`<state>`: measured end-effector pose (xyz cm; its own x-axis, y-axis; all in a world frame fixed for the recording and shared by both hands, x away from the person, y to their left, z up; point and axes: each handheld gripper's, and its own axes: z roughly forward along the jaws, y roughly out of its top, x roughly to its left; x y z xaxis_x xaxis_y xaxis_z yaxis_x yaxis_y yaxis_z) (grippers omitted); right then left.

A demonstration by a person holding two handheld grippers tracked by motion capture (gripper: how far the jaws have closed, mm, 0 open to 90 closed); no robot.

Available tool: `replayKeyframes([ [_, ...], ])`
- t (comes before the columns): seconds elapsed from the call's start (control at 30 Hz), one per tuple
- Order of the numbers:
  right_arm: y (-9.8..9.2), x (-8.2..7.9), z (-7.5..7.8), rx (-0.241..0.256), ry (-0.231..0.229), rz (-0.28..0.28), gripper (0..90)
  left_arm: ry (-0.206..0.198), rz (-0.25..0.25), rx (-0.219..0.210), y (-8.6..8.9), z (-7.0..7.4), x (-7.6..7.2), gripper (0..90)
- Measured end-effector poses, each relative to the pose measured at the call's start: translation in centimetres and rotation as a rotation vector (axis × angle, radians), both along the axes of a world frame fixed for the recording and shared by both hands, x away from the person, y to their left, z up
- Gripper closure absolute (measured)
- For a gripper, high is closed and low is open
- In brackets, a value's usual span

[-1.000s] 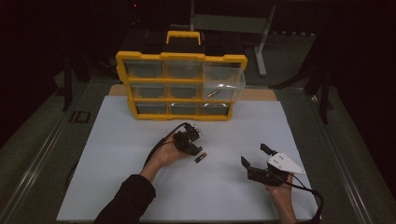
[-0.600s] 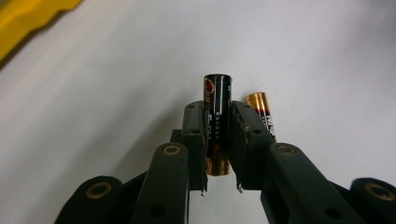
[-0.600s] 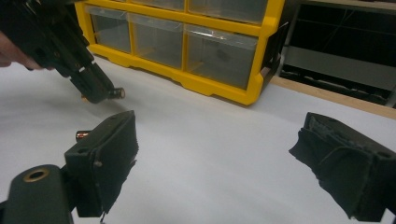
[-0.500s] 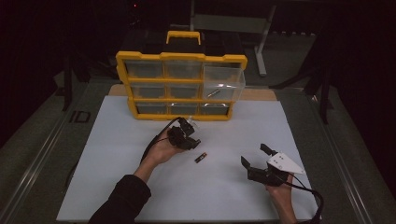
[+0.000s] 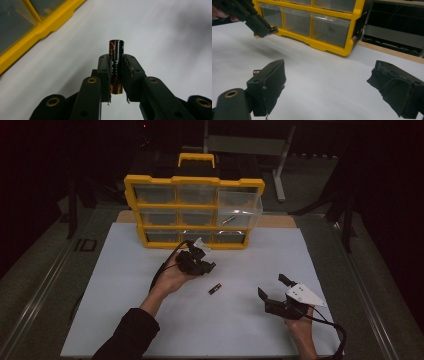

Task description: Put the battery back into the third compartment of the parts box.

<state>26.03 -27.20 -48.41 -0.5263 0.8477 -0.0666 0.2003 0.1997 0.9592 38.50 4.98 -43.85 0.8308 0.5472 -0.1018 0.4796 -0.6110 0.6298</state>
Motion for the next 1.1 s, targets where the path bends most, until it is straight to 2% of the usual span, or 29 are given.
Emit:
replayKeyframes([
  [0.1,0.0,0.0,0.0,0.001,0.001,0.000,11.7,-0.014,0.008,-0.010,0.1,0.4,-0.1,77.0],
  [0.67,0.0,0.0,0.0,0.001,-0.001,0.001,11.7,-0.100,0.050,-0.126,1.2,3.4,-0.7,77.0],
  [1.1,0.0,0.0,0.0,0.002,0.000,0.001,11.7,-0.157,0.070,-0.176,1.8,5.0,-0.9,77.0],
])
